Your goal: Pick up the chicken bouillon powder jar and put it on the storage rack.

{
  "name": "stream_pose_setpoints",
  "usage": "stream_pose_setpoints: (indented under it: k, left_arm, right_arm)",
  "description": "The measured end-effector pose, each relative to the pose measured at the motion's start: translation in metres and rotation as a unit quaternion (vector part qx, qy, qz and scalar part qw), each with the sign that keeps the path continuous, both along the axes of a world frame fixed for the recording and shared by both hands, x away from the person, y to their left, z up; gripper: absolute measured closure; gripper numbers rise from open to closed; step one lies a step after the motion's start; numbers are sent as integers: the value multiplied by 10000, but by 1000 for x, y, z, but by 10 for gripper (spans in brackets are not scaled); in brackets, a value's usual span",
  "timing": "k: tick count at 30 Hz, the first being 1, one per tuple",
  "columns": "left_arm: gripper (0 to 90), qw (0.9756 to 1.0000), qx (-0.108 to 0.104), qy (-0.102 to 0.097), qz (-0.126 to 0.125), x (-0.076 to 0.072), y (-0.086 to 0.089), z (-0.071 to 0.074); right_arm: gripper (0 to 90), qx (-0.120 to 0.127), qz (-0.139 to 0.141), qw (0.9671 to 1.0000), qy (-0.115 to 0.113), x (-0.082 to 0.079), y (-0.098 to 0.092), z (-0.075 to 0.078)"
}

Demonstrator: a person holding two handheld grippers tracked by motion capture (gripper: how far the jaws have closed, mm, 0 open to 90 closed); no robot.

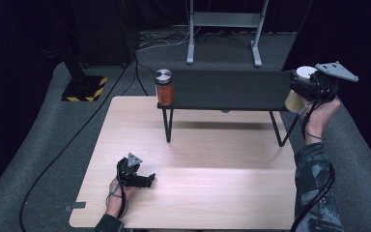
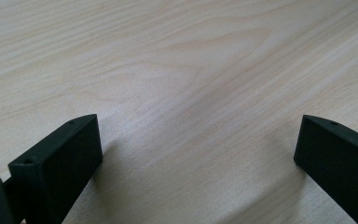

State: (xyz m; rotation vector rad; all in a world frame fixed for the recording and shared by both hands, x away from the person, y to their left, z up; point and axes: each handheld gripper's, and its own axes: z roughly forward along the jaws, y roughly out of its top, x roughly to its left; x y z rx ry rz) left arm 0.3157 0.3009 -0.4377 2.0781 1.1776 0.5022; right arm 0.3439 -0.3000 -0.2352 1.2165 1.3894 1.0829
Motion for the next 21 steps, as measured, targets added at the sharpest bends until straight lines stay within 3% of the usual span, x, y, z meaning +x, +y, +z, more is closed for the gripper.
stream_pose_setpoints:
  k: [10, 21]
  left_arm:
    - [3, 10000, 1, 0, 0, 0, 0, 0]
    - [3, 10000, 8, -9, -6, 0, 0, 0]
  right_arm:
    - [328, -64, -86, 9999, 75, 21, 3, 4]
    - [328, 227, -80, 9995, 188, 37, -6, 0]
